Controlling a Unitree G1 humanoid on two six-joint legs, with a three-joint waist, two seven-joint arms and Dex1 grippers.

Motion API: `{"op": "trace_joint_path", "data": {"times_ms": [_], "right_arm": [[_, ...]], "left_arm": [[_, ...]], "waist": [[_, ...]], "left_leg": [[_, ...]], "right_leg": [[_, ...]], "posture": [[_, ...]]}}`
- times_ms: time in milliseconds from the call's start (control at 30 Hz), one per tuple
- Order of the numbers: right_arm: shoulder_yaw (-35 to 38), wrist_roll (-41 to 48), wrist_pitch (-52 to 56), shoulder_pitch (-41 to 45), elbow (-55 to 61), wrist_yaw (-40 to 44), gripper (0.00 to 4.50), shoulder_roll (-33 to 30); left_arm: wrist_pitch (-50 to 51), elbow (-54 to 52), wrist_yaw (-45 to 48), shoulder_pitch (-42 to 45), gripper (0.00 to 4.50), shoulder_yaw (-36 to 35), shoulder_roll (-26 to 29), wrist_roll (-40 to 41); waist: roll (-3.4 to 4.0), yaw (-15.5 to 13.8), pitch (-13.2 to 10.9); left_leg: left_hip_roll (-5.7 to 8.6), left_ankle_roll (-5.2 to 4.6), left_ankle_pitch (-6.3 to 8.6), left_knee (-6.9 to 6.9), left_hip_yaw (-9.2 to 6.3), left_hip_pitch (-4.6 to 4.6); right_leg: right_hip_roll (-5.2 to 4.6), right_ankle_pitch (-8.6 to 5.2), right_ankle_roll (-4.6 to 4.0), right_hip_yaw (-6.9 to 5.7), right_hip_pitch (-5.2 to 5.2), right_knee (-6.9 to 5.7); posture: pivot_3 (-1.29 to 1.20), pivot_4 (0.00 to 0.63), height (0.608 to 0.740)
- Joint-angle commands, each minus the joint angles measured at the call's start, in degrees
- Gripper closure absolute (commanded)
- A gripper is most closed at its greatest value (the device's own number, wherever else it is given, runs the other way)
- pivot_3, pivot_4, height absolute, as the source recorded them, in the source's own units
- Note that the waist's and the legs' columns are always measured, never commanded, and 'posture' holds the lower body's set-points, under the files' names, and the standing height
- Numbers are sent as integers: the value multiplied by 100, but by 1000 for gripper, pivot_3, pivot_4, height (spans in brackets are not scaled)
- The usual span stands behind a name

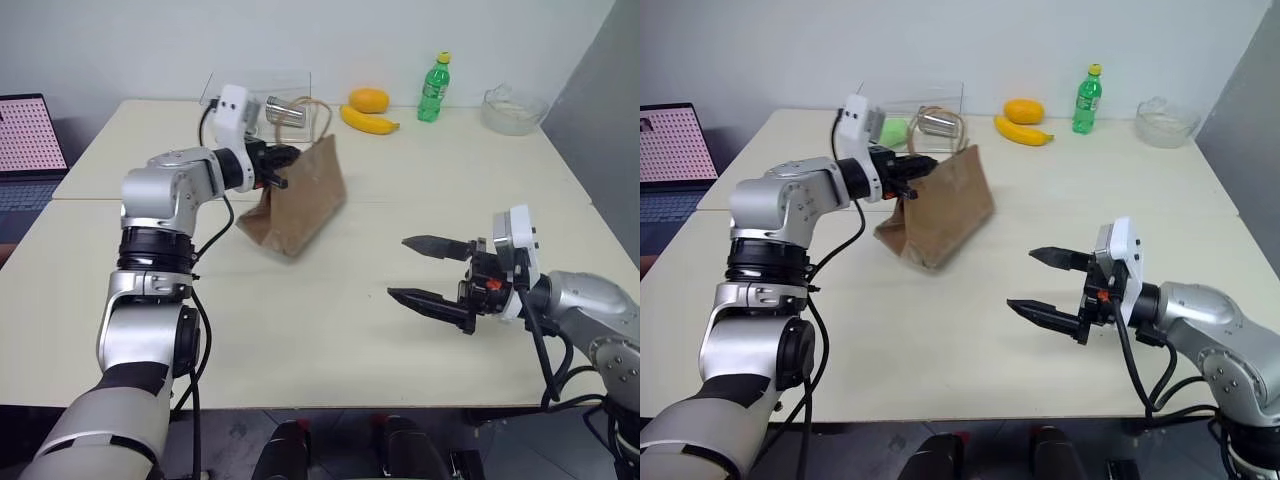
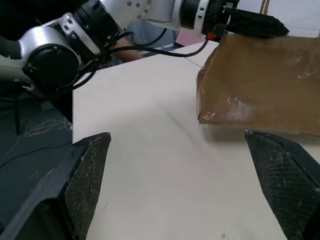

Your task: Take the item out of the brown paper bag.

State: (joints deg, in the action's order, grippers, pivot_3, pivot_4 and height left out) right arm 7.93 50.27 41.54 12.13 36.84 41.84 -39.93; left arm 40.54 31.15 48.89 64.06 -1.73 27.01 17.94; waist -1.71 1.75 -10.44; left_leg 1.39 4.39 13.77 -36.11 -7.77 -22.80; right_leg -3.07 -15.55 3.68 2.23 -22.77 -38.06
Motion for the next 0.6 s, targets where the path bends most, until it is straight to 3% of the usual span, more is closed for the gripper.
{"op": "trace_joint_path", "data": {"times_ms": [33,267,500,600], "right_arm": [[194,-233,-341,-298,501,-473,0,204],[34,-1000,-912,-1183,1208,-1271,0,742],[-341,-1971,-1029,-1527,1513,-2298,0,1236],[-464,-2209,-1030,-1614,1594,-2489,0,1345]], "left_arm": [[-687,449,1005,626,4433,263,-167,20],[-2391,2417,2691,1453,4433,762,-698,-513],[-4334,3803,2673,1715,4433,895,-1038,-1289],[-4599,4088,2645,1768,4433,807,-1084,-1442]], "waist": [[0,0,0],[1,31,0],[1,92,0],[1,92,0]], "left_leg": [[0,-1,0,-1,2,-4],[3,-9,4,-2,10,-11],[3,-13,2,-6,17,-9],[5,-13,1,-14,17,-11]], "right_leg": [[0,0,0,2,-5,-2],[2,0,0,9,-19,-8],[3,-2,1,22,-43,-54],[2,-2,1,22,-42,-57]], "posture": [[0,150,740],[0,150,740],[0,150,740],[0,150,740]]}}
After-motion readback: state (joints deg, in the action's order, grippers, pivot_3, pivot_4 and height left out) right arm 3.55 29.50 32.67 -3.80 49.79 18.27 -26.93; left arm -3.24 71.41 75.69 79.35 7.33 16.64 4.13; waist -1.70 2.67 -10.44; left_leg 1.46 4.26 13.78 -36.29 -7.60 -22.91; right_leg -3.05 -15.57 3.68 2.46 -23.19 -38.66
